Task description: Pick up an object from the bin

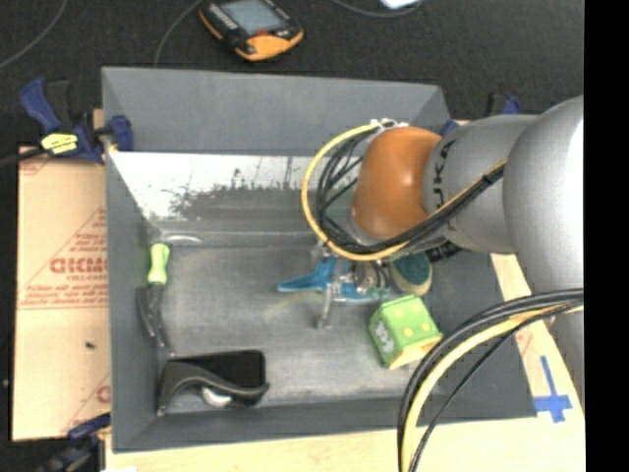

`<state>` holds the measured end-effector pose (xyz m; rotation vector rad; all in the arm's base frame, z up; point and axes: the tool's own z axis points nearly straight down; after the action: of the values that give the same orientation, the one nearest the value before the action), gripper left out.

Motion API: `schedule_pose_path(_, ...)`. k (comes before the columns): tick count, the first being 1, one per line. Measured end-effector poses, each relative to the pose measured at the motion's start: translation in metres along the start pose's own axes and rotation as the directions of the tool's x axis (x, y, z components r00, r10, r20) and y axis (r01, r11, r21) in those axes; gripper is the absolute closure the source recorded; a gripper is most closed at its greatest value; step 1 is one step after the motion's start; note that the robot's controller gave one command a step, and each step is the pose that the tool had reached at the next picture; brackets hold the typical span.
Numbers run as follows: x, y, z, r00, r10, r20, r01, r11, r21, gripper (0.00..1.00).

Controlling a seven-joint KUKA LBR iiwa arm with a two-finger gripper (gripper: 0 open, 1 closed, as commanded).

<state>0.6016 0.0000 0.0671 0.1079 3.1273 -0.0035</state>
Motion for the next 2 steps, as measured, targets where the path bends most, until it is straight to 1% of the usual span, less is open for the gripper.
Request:
schedule_pose_path(1,-0.003,0.000,-0.004,1.000,0.001,0.007,-0.001,1.000,-0.001,1.00)
schedule_pose_path(2,0.012,-0.009,-0.142,1.000,0.015,0.018,-0.015,1.000,-0.002,1.00)
